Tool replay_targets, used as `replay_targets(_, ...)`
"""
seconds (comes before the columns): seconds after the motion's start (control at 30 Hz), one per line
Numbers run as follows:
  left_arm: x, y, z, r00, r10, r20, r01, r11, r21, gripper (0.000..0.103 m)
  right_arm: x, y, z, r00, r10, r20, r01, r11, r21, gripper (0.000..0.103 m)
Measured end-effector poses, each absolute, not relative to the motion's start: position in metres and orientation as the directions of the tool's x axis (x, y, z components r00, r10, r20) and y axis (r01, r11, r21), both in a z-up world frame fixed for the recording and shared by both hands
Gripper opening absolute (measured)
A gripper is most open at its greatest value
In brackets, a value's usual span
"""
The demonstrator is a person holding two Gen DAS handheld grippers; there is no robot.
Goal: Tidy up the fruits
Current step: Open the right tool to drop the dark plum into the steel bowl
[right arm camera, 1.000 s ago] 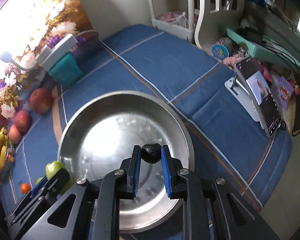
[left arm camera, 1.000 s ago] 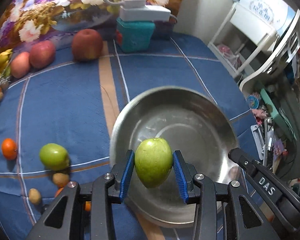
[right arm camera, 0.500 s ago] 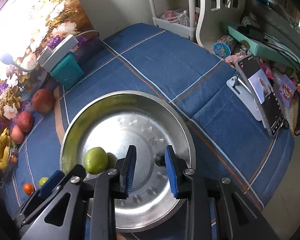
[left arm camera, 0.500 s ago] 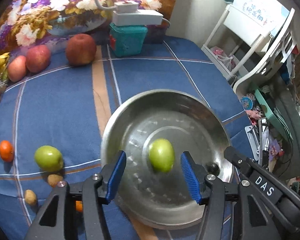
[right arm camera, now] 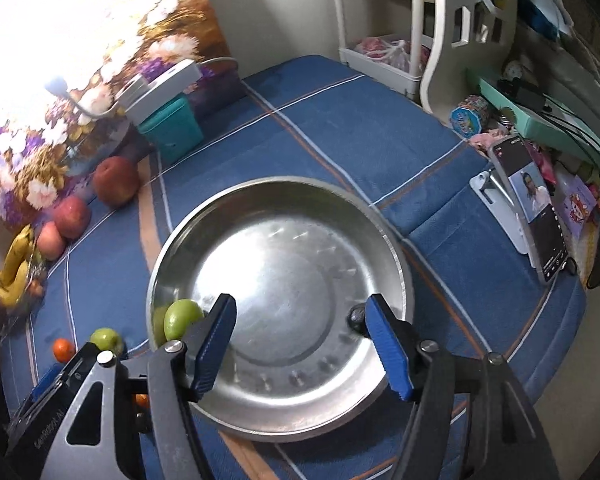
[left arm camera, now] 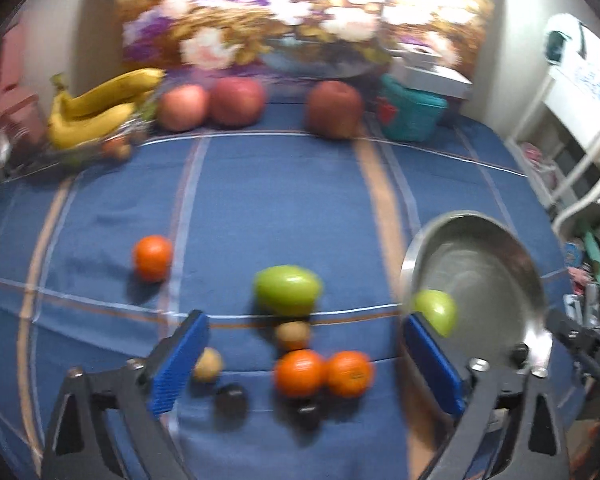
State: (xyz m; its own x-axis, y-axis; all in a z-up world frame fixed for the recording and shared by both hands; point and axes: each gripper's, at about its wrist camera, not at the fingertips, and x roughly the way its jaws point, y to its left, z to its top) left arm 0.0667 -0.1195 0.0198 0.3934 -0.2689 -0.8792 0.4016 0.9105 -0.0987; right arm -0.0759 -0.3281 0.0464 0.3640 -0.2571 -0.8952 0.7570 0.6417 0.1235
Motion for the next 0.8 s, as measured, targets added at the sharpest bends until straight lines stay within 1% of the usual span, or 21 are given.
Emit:
replay_targets(0.23, 0.075, -0.069, 0.012, 0.424, -0.178, -0.888, 0.299, 0.953, -0.048, 0.103, -0.063, -0.303, 0.041, 0.351, -0.246, -0.904, 0.713, 0.695, 0.088, 0.070)
replay_targets(0.47, 0.070, -0.040, 0.020, 0.491, -0.110, -0.864, 0.259, 0.966, 0.024, 0.103, -0.045, -0.275, 0.043, 0.368, -0.233, -0.900, 0.654, 0.753, 0.072, 0.070)
replay_targets(0.57, 0.072, -0.028, 0.022, 0.510, -0.092, -0.855, 0.243, 0.969, 0.041, 0.103, -0.036, -0.262, 0.043, 0.374, -0.226, -0.899, 0.625, 0.778, 0.065, 0.088)
replay_targets(0.73, 0.080, -0.012, 0.029, 0.525, -0.086, -0.847, 0.201, 0.979, 0.024, 0.103, -0.023, -0.238, 0.042, 0.434, -0.170, -0.885, 0.558, 0.822, 0.115, 0.090)
replay_targets(0.77, 0.082, -0.008, 0.031, 0.532, -0.084, -0.843, 0.198, 0.980, 0.027, 0.103, -0.020, -0.234, 0.043, 0.451, -0.156, -0.879, 0.543, 0.830, 0.131, 0.093)
replay_targets(0.8, 0.083, -0.006, 0.031, 0.538, -0.080, -0.839, 0.197, 0.980, 0.033, 0.103, -0.019, -0.228, 0.043, 0.470, -0.137, -0.872, 0.524, 0.838, 0.151, 0.097)
